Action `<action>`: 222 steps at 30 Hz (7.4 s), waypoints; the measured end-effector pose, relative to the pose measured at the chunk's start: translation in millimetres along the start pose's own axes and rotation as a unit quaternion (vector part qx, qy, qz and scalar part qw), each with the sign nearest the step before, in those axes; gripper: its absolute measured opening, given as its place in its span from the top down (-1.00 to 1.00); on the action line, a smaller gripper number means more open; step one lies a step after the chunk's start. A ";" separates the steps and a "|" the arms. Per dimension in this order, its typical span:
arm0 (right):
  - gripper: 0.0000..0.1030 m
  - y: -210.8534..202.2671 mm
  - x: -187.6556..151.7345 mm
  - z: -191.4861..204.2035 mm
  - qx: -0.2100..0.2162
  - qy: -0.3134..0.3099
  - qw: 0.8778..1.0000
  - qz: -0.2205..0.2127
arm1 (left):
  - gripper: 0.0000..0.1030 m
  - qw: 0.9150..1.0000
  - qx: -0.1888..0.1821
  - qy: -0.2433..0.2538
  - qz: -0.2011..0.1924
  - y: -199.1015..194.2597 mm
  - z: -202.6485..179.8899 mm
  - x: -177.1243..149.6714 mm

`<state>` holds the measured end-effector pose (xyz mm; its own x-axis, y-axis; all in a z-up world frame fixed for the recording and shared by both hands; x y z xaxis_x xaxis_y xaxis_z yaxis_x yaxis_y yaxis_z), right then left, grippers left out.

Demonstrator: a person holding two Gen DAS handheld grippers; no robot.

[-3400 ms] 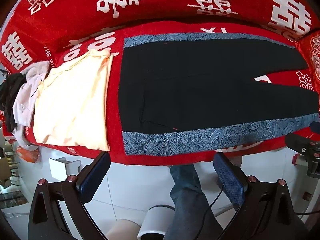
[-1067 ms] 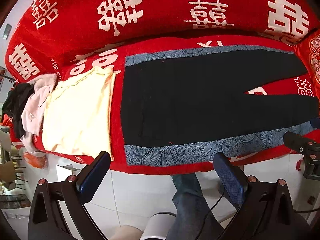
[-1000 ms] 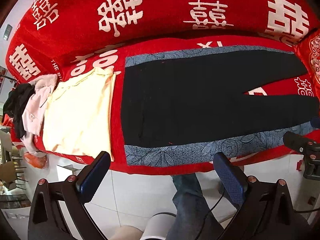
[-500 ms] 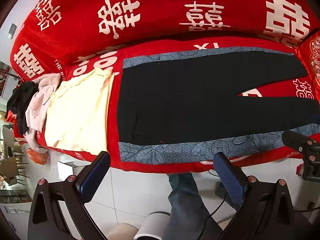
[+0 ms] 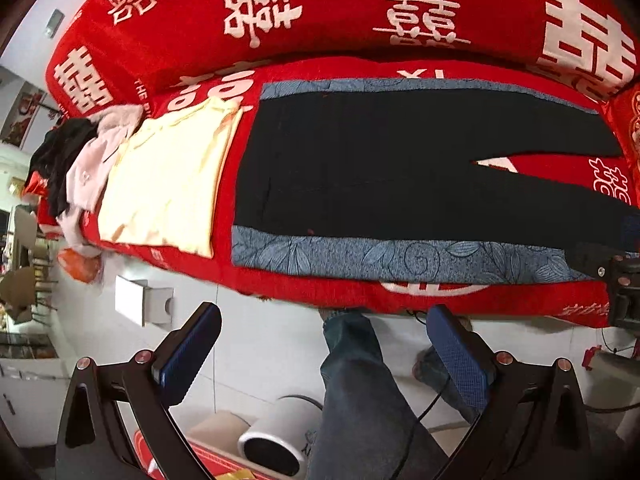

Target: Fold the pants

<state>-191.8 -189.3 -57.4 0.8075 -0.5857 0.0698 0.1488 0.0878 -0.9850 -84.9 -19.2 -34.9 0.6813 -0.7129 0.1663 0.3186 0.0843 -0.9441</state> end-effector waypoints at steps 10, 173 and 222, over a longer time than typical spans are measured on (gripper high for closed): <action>-1.00 -1.2 3.3 3.3 0.002 0.003 1.000 -0.009 | -1.00 0.999 0.016 0.018 -0.029 -1.3 10.4 9.9; -0.12 88.3 3.7 -163.8 0.157 0.300 0.939 -0.065 | -0.85 0.953 -0.239 0.182 -0.033 146.1 -244.7 140.9; 0.79 8.1 157.2 -442.1 0.108 0.248 0.949 -0.164 | -0.62 0.957 -0.226 0.113 -0.144 74.2 -357.3 294.0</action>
<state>-316.0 -636.9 -124.3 0.3368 -0.9127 0.2316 0.5023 -0.0339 -0.8640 -96.5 -471.3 -157.7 0.4325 -0.7979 0.4200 0.1184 -0.4115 -0.9037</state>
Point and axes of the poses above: each gripper's, at about its wrist camera, not at the fingertips, and y roughly the way its jaws point, z to its left, x to its top, the point moved 8 cm from there along y, roughly the way its jaws point, and after that the axes turned 2 degrees about x, right-handed, at the moved point
